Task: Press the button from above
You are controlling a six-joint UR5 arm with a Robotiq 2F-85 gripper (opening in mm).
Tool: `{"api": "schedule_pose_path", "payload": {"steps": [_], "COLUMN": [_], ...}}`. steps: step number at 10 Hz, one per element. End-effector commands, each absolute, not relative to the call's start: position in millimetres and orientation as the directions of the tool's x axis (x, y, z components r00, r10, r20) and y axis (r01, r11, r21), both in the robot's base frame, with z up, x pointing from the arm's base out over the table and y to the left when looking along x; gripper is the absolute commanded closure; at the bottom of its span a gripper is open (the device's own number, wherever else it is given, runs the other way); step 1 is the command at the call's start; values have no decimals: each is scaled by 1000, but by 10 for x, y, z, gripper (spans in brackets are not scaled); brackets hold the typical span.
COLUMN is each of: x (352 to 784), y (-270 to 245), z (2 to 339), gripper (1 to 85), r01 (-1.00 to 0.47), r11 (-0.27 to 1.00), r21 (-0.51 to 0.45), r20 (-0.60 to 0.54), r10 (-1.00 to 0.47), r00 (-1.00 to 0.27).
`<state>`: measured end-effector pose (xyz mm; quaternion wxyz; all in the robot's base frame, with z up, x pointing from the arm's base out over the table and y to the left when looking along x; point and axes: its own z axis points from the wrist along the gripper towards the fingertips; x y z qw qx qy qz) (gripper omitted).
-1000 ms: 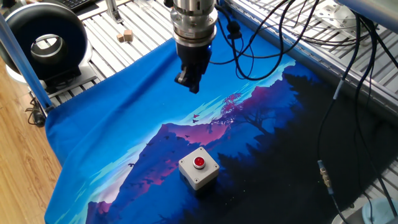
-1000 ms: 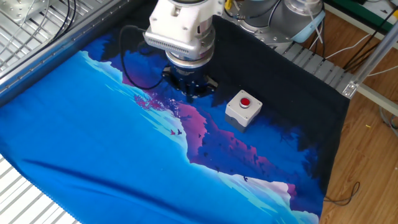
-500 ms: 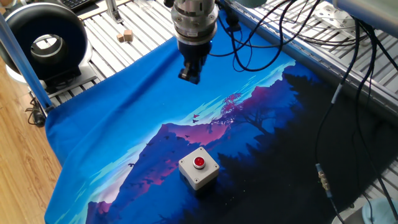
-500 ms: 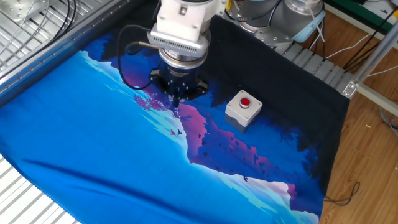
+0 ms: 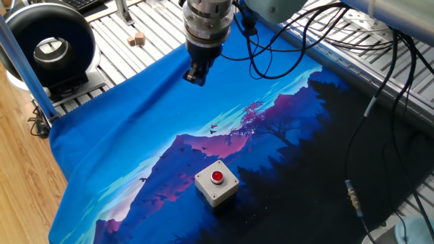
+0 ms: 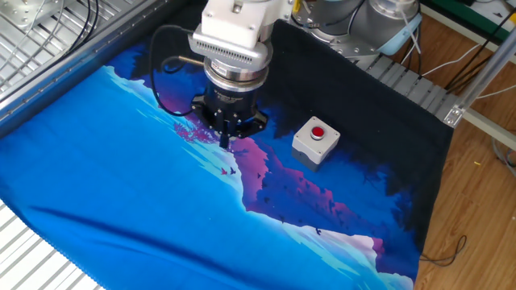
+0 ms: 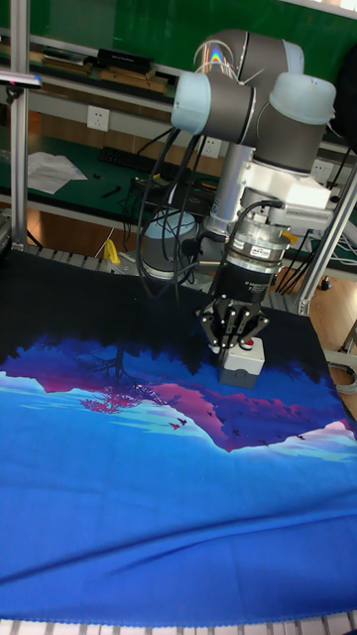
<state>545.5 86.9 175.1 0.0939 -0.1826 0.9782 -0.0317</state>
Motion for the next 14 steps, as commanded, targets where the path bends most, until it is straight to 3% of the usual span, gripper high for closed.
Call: {"api": "schedule_pose_path", "payload": {"steps": [1, 4, 6, 9, 11, 14], "x": [5489, 5118, 4620, 4199, 3894, 3952], "y": [926, 1113, 1443, 1863, 1872, 1861], "z": [1764, 1785, 1760, 1447, 1210, 1204], "gripper": [847, 847, 847, 847, 847, 847], "r01": [-313, -332, -311, -294, -351, -316], "r11": [947, 942, 950, 956, 936, 948], "r21": [-69, -49, -18, -11, -23, -27], "r20": [-195, -143, -85, -75, -9, -28], "r10": [-321, -336, -311, -294, -351, -317], "r00": [-927, -931, -947, -953, -936, -948]}}
